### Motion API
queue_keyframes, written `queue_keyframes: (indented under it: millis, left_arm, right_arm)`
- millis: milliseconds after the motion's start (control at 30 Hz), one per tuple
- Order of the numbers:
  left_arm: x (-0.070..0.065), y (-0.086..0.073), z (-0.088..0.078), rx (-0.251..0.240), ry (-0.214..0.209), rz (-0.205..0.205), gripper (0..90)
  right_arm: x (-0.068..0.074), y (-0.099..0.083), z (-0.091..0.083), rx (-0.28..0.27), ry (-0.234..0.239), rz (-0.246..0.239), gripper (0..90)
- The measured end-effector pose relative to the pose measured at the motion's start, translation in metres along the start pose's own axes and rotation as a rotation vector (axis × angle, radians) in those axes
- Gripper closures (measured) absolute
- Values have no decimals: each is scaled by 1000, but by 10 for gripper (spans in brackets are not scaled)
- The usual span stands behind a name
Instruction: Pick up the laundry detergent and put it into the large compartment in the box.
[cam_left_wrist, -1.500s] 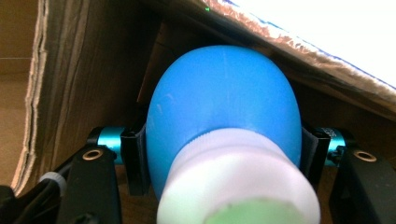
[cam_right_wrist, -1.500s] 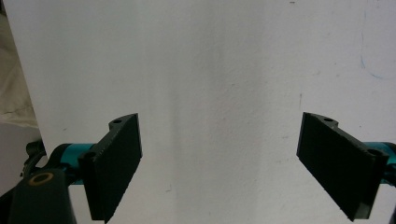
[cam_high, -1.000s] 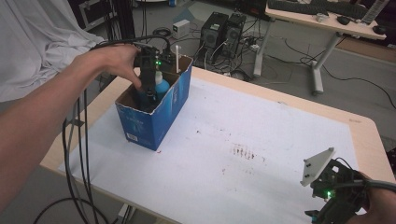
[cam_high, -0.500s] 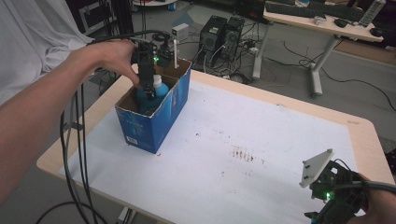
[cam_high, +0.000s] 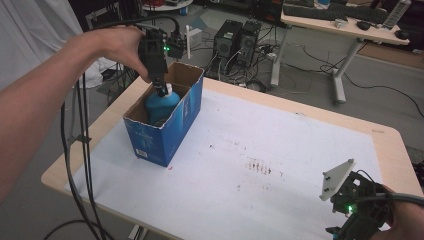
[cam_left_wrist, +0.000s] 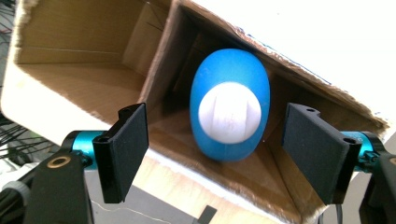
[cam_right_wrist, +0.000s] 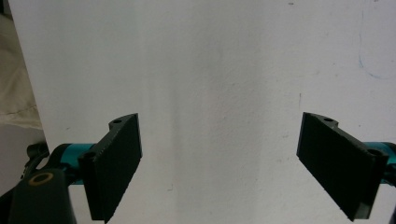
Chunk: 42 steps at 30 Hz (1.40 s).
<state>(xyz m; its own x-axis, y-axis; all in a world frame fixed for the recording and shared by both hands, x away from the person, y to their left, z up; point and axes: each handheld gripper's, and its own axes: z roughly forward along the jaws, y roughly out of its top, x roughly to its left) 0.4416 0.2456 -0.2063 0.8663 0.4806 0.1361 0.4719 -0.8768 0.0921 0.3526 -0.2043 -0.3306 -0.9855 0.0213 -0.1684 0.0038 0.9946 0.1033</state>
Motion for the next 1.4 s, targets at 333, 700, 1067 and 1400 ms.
queue_keyframes:
  millis: [333, 700, 1067, 1400]
  left_arm:
    - [-13, 16, -25, -17, 11, 32, 221]
    - [-47, 69, -33, -58, 18, 150, 170]
    - [-80, 110, -25, -38, 35, 241, 165]
    - [-113, 139, 1, -37, 21, 312, 165]
  right_arm:
    - [0, 0, -1, -4, -3, -1, 132]
    - [0, 0, -3, -9, -8, 5, 132]
    - [-2, -3, -5, -13, -13, 15, 132]
    - [-4, -2, -4, -15, -16, 28, 132]
